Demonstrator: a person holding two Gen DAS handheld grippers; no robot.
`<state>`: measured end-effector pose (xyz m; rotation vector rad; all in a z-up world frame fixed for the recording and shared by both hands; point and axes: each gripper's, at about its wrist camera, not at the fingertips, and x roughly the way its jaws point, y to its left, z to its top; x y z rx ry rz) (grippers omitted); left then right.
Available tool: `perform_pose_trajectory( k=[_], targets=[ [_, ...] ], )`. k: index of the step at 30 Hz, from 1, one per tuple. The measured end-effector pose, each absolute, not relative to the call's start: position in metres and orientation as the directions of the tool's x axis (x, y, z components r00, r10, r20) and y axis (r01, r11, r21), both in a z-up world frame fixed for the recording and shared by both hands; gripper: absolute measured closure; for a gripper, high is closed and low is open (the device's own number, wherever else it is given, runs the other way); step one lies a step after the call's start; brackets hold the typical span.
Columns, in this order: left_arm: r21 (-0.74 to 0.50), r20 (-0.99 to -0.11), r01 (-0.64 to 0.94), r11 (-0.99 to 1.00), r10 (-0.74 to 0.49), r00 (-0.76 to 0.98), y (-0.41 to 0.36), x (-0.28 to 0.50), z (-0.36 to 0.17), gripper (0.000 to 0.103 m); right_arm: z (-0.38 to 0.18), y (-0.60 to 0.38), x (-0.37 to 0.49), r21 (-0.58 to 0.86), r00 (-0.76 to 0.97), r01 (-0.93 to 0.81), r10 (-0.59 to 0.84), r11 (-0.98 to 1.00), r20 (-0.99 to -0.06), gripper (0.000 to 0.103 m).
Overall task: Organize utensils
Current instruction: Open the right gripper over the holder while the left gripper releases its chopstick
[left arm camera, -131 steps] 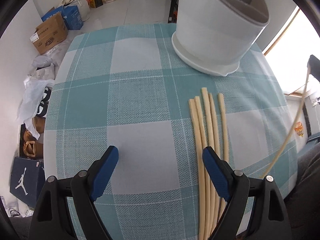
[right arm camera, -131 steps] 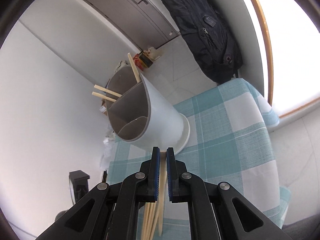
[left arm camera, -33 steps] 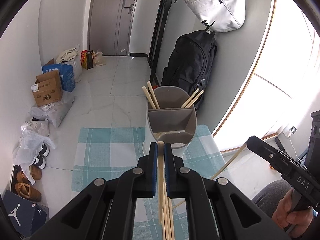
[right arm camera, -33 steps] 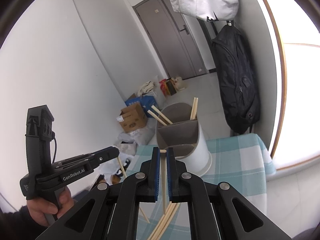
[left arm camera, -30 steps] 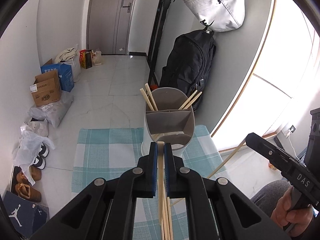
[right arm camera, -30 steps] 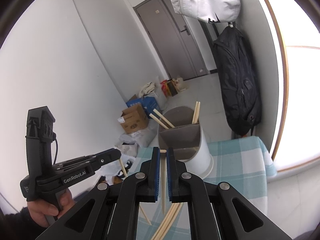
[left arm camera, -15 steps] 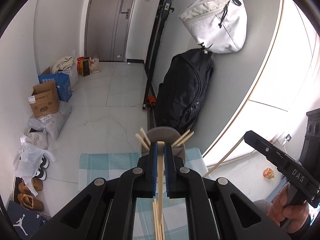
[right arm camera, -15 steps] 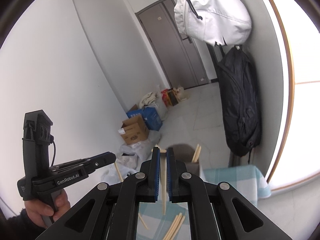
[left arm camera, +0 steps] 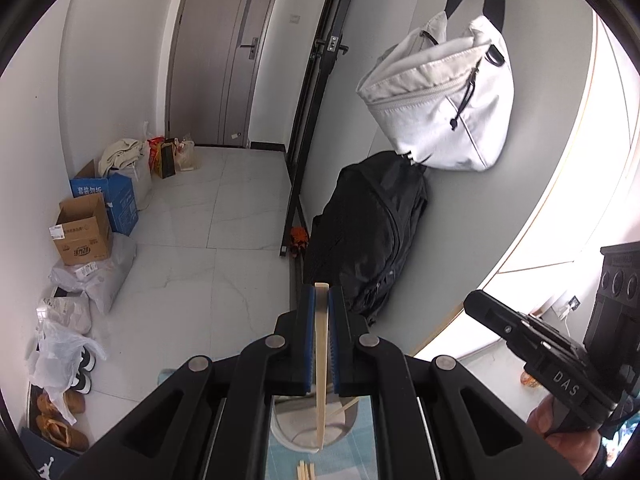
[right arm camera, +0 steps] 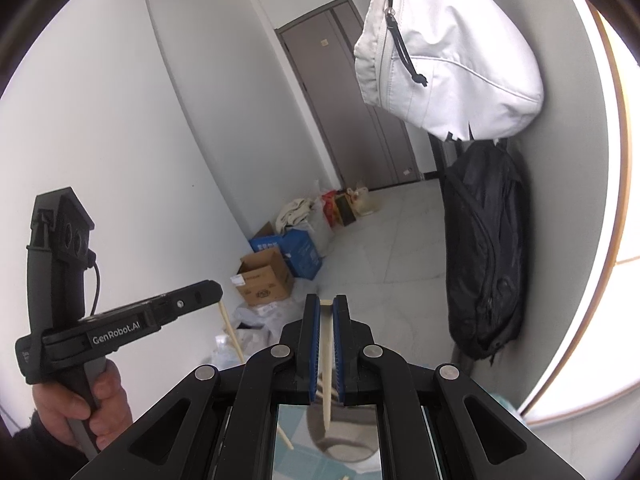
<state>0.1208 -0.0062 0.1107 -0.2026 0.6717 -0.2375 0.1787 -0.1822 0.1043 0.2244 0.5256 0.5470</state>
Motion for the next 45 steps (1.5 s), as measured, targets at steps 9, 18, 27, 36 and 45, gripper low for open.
perform_pose_trajectory(
  k=[9,18,27,36,45],
  targets=[
    [-0.262,-0.607,0.145,0.954,-0.280,0.744,-0.008,0.160,0.098,0.101,0.098,-0.179,0.215,0.326,0.732,-0.413,0.523,0.850,-0.437,0.097],
    [-0.269,-0.602,0.128,0.955,-0.270,0.752,-0.002,0.184,0.080,0.101,0.079,-0.170,0.238,0.315,0.711,-0.409,0.515,0.857,-0.479,0.097],
    [-0.284,-0.595,0.146,0.948,-0.293,0.748,-0.004,0.182,0.049,0.101,0.055,-0.155,0.244,0.295,0.675,-0.429,0.520,0.854,-0.523,0.097],
    [-0.345,-0.606,0.199,0.918,-0.379,0.699,0.001,0.176,0.040,0.101,0.037,-0.140,0.237,0.270,0.630,-0.469,0.533,0.841,-0.565,0.097],
    [-0.348,-0.639,0.264,0.900,-0.434,0.635,-0.005,0.163,0.035,0.101,0.021,-0.136,0.230,0.313,0.581,-0.472,0.557,0.824,-0.593,0.096]
  ],
)
